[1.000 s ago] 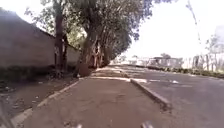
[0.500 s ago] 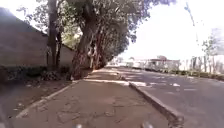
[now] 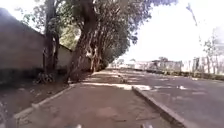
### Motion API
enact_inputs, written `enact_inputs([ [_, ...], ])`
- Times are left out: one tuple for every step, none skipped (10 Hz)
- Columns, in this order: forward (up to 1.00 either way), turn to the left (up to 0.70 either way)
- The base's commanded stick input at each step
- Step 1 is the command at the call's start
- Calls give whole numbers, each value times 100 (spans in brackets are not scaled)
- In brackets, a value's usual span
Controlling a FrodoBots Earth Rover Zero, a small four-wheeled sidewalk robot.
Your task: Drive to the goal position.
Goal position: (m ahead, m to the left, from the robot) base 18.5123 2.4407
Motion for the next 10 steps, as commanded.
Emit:
enact_inputs([
  [70, 0],
  [70, 0],
  [70, 0],
  [70, 0],
  [70, 0],
  [70, 0],
  [70, 0],
  [70, 0],
  [70, 0],
  [70, 0],
])
